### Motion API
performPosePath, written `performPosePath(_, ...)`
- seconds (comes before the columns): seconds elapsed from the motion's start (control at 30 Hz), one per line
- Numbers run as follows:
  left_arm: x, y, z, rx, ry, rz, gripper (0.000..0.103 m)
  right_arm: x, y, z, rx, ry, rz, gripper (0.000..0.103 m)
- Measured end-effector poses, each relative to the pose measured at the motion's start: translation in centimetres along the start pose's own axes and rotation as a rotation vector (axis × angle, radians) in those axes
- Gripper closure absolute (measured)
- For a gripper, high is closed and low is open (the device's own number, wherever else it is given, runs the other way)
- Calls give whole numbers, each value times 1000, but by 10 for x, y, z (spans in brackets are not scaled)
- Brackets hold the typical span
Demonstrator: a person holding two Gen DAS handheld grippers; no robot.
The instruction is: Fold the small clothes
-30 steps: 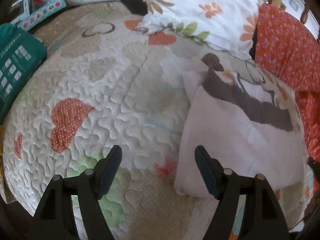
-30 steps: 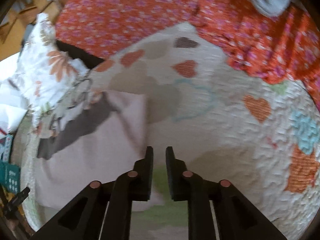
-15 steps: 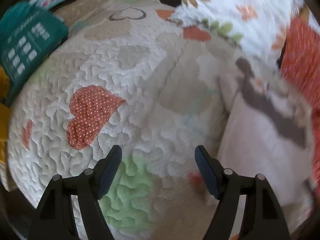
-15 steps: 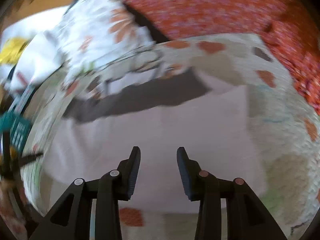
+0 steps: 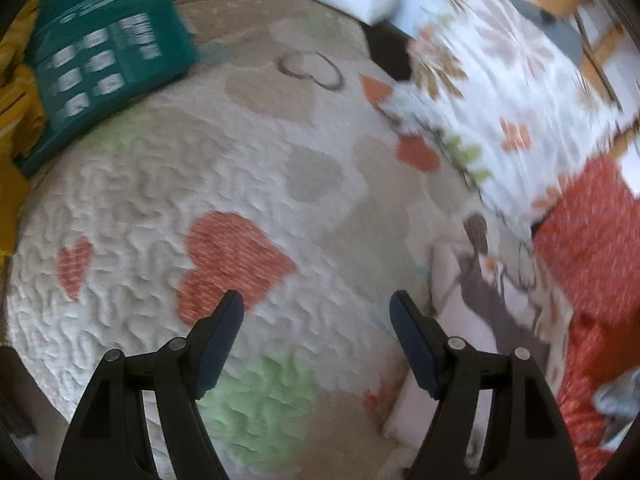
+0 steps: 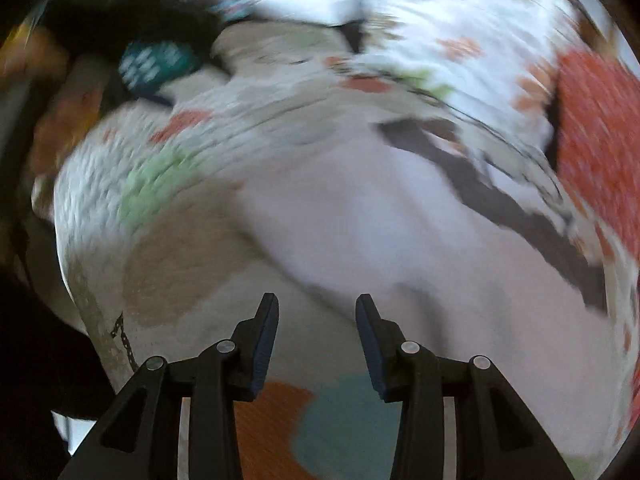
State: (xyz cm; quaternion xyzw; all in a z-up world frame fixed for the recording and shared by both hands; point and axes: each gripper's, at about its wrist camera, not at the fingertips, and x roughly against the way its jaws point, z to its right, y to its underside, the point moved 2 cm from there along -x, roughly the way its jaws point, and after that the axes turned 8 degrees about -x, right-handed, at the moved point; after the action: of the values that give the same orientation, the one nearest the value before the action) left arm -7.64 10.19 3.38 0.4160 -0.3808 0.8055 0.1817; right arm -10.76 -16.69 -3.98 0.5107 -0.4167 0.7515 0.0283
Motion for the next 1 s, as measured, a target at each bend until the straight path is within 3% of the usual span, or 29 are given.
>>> performPosePath(0.17,13,-11,-37,116,12,40,28,-28,-24,-34,155,185,23,60)
performPosePath(0.3,23,-16,-55,174,12,77,28,-52,-52,-40,136,253,8,61)
performPosePath(0.43,27,-17,-67,214,7,99,27,-62,-66,-42,67,243,-23,90)
performPosePath(0.53,27,-16,-65,213,11,100,27,-51,-70,-29,-28,179,-15,95)
performPosePath(0.63,28,-14,-54,183,-3,107,26,-23,-75,8,-183,117,19,96)
performPosePath(0.8,20,-7,-21,100,-5,86,26,51,-67,121,-478,112,122,96)
performPosePath(0.9,10,2,5,50,10,51,26,95,-28,209,-671,164,148,96)
performPosePath(1.0,0,13,40,-13,38,20,26,117,21,268,-799,246,125,96)
